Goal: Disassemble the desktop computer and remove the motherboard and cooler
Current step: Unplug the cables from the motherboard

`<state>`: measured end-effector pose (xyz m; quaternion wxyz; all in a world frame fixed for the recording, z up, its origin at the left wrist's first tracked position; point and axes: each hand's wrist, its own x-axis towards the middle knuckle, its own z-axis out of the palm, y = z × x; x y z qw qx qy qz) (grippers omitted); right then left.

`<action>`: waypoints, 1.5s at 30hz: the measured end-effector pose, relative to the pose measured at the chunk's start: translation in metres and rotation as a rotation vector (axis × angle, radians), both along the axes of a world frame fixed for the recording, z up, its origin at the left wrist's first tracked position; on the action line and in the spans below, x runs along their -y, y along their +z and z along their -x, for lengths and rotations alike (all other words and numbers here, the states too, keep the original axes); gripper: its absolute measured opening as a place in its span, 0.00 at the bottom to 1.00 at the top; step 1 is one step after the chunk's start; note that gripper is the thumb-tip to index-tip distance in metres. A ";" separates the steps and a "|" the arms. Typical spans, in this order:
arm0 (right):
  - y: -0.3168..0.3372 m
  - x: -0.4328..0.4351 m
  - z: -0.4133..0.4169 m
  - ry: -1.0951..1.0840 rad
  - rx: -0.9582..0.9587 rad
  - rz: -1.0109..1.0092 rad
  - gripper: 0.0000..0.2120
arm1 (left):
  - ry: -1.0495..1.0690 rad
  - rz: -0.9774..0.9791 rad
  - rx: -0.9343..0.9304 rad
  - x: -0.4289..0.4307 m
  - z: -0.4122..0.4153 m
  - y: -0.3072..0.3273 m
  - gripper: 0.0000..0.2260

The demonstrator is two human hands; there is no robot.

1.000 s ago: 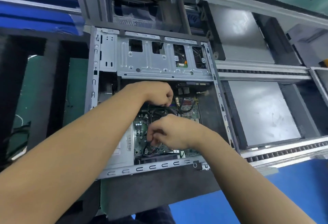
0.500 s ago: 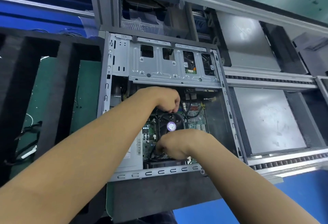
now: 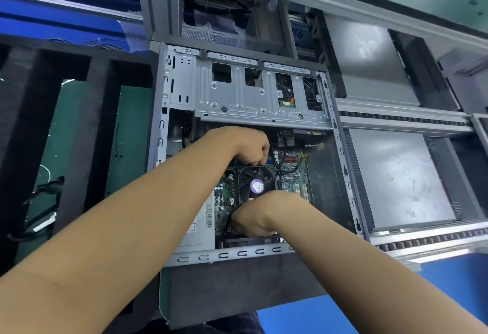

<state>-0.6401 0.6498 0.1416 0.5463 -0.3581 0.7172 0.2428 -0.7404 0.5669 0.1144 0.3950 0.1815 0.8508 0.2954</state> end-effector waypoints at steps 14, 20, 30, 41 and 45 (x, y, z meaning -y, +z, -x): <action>0.010 -0.006 0.001 0.056 -0.024 0.068 0.16 | 0.001 0.016 -0.012 -0.001 0.000 -0.002 0.13; 0.017 -0.020 0.004 0.152 -0.121 0.204 0.17 | 0.006 0.012 -0.010 -0.001 0.001 -0.005 0.13; 0.023 -0.052 0.006 0.045 -0.129 0.526 0.11 | -0.003 0.016 0.000 -0.002 0.001 -0.004 0.14; 0.021 -0.075 -0.002 -0.853 0.018 0.828 0.09 | -0.018 0.027 0.001 -0.002 0.000 -0.002 0.13; 0.018 -0.056 -0.008 -0.706 0.027 0.797 0.12 | -0.020 0.025 -0.015 -0.001 0.001 -0.004 0.13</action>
